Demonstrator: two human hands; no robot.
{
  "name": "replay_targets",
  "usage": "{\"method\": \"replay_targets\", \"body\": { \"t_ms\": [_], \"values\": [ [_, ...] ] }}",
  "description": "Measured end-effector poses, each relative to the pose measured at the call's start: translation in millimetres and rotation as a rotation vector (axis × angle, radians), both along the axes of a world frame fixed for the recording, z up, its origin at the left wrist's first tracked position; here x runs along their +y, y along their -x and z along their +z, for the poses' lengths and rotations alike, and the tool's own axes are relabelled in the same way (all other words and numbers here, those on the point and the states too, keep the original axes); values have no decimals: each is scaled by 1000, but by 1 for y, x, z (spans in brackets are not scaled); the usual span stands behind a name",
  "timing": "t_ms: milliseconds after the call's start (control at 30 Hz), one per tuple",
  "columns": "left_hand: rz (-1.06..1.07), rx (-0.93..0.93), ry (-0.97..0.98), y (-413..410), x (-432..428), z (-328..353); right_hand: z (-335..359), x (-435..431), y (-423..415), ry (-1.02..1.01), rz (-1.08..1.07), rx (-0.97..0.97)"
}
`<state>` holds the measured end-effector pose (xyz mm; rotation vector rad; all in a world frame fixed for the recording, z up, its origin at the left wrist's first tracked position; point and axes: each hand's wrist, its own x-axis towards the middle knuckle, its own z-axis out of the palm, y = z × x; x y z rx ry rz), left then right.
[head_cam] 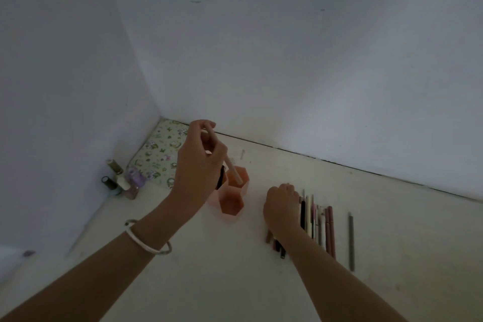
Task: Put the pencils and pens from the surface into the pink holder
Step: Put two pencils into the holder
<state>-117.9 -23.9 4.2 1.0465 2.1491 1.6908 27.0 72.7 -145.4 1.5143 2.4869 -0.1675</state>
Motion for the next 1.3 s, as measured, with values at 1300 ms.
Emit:
{"method": "replay_targets", "body": {
  "t_ms": [1300],
  "values": [
    [212,50,-114,46,-21,-21,110,21,27,-13,-247,1148]
  ]
}}
